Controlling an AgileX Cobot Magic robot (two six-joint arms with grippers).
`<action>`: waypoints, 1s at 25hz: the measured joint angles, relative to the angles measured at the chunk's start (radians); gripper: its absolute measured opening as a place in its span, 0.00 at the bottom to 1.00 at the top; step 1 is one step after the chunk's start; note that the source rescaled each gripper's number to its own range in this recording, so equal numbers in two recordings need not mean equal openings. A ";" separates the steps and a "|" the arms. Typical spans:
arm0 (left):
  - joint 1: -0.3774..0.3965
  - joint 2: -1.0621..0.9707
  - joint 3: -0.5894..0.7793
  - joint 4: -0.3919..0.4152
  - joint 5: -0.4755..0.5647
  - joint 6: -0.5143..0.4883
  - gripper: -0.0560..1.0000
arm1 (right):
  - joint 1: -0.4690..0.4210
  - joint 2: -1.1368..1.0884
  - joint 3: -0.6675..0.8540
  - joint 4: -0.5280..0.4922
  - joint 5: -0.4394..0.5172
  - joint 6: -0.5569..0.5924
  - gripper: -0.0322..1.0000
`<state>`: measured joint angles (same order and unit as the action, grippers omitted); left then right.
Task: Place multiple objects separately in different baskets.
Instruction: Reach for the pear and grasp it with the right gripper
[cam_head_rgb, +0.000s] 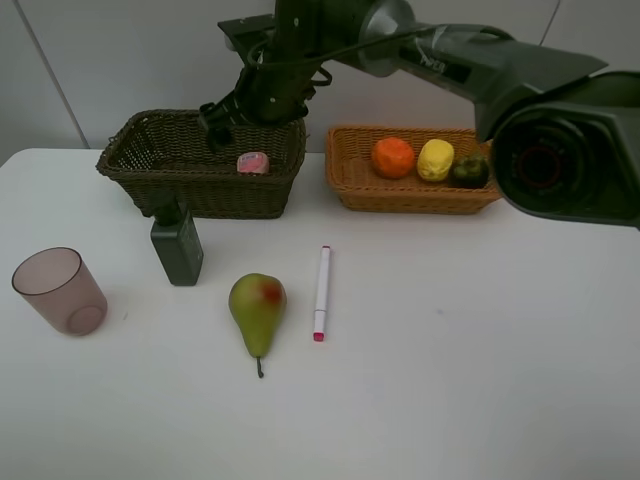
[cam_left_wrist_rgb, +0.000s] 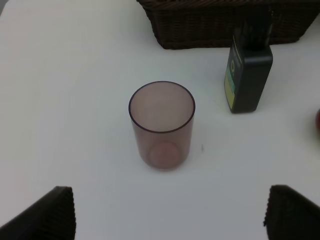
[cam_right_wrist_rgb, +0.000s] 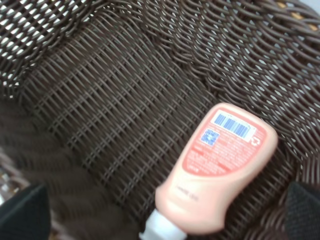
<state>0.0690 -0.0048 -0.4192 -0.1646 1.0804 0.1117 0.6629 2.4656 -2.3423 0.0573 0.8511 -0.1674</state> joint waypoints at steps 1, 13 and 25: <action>0.000 0.000 0.000 0.000 0.000 0.000 1.00 | 0.000 -0.015 0.000 -0.010 0.023 0.012 0.99; 0.000 0.000 0.000 0.000 0.000 0.000 1.00 | 0.021 -0.161 0.000 -0.174 0.360 0.310 0.99; 0.000 0.000 0.000 0.000 0.000 0.000 1.00 | 0.102 -0.241 0.271 -0.116 0.364 0.361 0.99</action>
<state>0.0690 -0.0048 -0.4192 -0.1646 1.0804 0.1117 0.7644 2.2242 -2.0709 -0.0583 1.2154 0.1939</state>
